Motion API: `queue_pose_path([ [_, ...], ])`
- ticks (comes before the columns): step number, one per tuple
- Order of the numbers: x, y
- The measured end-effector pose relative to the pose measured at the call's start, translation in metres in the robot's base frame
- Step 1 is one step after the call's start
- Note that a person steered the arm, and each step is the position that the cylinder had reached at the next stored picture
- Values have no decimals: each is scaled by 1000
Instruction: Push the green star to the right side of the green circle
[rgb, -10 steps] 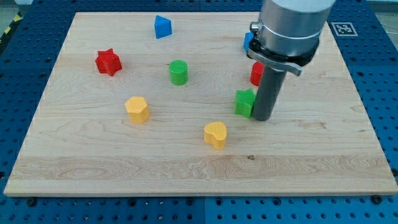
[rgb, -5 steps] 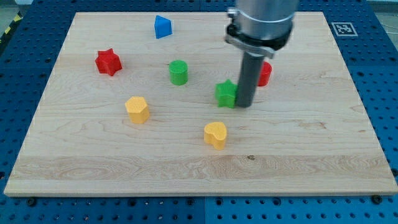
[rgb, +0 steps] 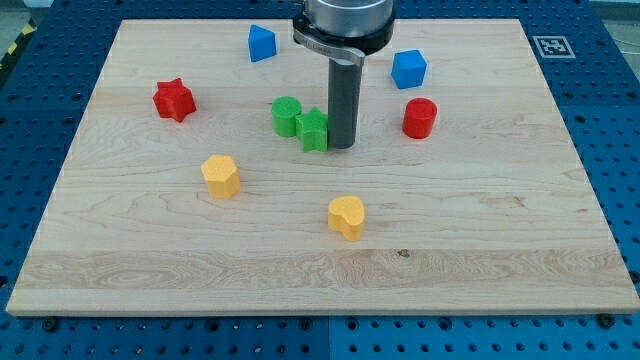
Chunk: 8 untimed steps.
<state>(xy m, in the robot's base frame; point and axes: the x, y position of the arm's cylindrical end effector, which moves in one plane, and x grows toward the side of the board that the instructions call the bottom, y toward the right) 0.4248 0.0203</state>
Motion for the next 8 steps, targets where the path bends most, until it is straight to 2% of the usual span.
queue_pose_path([
  [1,-4,0],
  [3,62,-16],
  [4,29,-50],
  [5,19,-42],
  [8,18,-33],
])
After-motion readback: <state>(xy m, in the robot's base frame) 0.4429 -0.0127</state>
